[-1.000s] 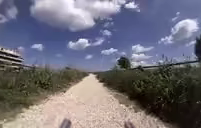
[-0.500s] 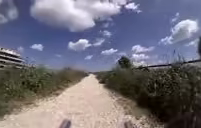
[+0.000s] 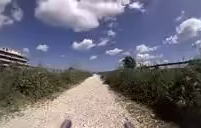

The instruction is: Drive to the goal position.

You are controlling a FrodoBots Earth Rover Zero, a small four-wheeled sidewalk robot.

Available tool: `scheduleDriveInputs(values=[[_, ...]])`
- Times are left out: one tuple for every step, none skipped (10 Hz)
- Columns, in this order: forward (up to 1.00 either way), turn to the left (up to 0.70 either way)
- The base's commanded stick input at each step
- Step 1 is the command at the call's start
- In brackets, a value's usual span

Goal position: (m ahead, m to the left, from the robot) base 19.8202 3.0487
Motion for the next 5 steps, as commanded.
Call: scheduleDriveInputs(values=[[0.85,0.00],[0.85,0.00],[0.85,0.00],[0.85,0.00],[0.85,-0.02]])
